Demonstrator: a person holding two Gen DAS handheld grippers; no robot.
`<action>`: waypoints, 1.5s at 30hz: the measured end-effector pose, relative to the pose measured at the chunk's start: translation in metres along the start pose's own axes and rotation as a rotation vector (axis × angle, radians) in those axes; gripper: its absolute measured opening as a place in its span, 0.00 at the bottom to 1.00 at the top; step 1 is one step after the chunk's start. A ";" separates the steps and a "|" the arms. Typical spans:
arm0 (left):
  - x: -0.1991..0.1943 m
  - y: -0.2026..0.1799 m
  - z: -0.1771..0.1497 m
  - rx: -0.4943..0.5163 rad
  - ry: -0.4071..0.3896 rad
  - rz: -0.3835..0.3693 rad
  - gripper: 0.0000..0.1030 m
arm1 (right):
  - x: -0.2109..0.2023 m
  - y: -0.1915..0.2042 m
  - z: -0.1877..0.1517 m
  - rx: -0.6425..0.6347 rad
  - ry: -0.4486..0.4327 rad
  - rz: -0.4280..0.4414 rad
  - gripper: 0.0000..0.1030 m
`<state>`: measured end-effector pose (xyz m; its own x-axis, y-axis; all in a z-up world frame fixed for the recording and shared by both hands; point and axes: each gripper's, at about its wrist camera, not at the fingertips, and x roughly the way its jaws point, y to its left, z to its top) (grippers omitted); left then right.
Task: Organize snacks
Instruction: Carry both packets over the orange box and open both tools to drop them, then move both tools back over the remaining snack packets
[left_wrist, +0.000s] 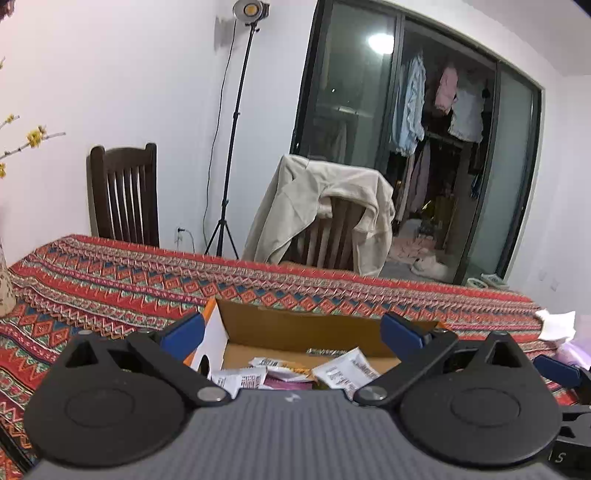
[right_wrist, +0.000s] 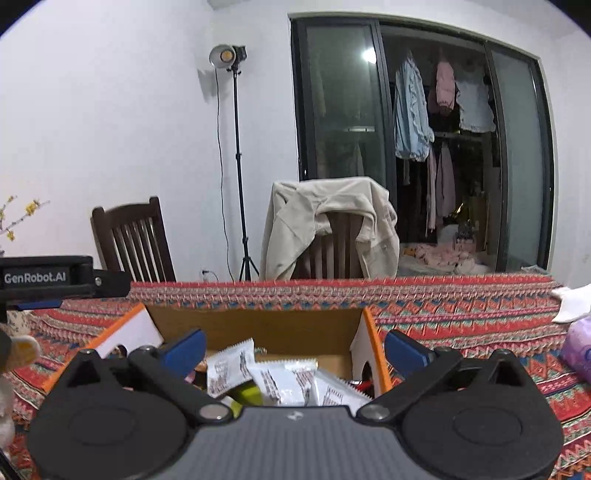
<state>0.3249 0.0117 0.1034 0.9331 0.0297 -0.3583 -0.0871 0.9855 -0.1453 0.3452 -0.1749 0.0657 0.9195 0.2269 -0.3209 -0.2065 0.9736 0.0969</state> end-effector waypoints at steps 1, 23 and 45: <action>-0.006 0.001 0.002 -0.002 -0.004 -0.006 1.00 | -0.005 0.000 0.000 0.001 -0.004 0.005 1.00; -0.084 0.058 -0.080 0.047 0.118 -0.008 1.00 | -0.081 -0.048 -0.076 -0.075 0.231 0.028 1.00; -0.068 0.089 -0.124 -0.016 0.129 -0.006 1.00 | -0.056 -0.057 -0.111 -0.081 0.395 -0.013 1.00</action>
<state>0.2102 0.0765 0.0003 0.8810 0.0014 -0.4732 -0.0887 0.9828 -0.1621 0.2684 -0.2406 -0.0267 0.7261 0.1909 -0.6606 -0.2363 0.9715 0.0211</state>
